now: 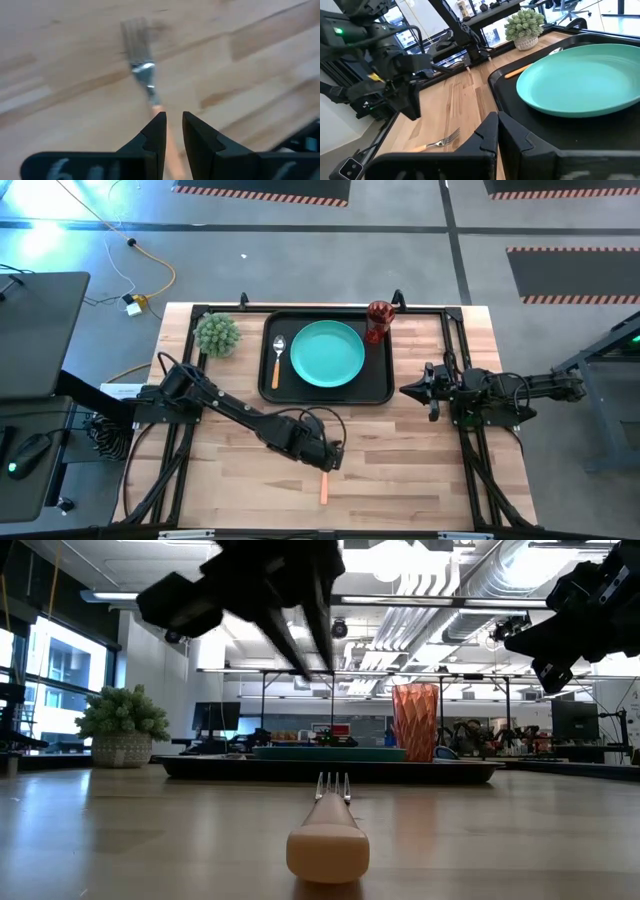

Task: Pick and place plate/cup/fork/spoon on tray
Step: Put the pink fork on the black tray to the right of the yellow spoon

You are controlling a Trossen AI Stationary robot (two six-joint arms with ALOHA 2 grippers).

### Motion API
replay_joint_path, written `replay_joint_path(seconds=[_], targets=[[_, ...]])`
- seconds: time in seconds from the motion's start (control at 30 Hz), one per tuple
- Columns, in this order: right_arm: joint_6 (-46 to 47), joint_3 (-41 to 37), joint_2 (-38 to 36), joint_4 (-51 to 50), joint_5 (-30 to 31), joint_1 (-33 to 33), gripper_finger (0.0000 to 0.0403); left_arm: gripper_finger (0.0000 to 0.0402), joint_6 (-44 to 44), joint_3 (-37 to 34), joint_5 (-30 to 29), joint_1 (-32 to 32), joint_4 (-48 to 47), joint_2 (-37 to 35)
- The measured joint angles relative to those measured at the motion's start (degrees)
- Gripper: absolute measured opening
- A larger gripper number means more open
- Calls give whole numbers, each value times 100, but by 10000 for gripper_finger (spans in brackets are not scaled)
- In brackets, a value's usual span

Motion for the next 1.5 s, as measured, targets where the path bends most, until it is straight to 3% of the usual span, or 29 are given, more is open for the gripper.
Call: replay_joint_path(seconds=[0.23, 0.47, 0.63, 0.97, 1.5], targets=[[2, 0, 14, 0, -2, 0, 0, 67, 8, -12, -4, 30, 139, 78], [2, 0, 31, 0, -2, 0, 0, 115, -57, -25, -97, 31, 127, 77], [2, 0, 31, 1, -2, 1, 0, 138, -475, -31, 320, 2, 181, 283], [409, 0, 167, 2, 11, 0, 0, 141, -674, -25, 753, -62, 880, 827], [501, -2, 247, 2, 17, 2, 0, 140, -793, -30, 698, -19, 610, 895]])
